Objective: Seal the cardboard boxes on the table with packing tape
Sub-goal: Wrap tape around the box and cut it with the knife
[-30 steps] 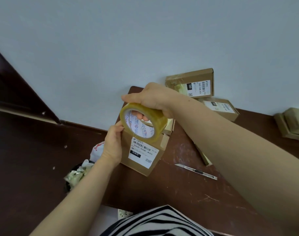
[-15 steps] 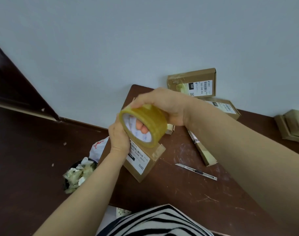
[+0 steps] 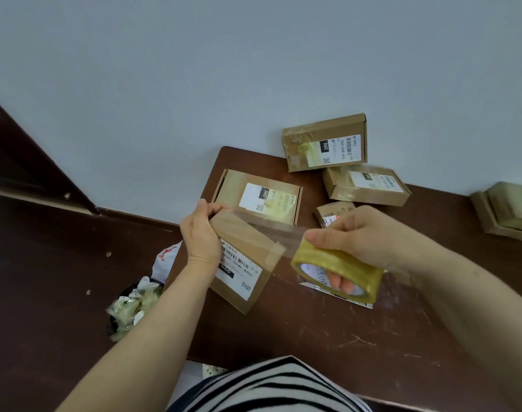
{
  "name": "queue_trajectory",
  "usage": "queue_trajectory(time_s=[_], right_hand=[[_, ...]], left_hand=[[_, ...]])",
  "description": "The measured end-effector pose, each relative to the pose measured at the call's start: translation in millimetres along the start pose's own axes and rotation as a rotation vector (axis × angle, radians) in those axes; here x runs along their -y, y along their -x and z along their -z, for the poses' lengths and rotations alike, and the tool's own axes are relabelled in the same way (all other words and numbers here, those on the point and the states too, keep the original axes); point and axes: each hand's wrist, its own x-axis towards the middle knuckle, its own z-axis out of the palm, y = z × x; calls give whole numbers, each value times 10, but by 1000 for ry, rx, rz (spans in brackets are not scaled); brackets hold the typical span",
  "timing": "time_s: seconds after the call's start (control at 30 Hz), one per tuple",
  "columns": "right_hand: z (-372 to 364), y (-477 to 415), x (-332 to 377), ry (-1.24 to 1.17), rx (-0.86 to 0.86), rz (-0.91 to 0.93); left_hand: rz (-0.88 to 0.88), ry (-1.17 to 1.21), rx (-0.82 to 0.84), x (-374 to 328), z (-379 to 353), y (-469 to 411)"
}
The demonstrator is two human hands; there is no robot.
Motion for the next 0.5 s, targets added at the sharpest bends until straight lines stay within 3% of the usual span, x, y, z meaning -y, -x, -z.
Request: queue_trajectory(time_s=[0.4,0.5], right_hand=[[-539,-340,-724,-179,-49,-96],[-642,-437,-749,-219,-45,-93]], left_hand=[[7,22,8,-29,75,51],[39,-40,89,-79,117,88]])
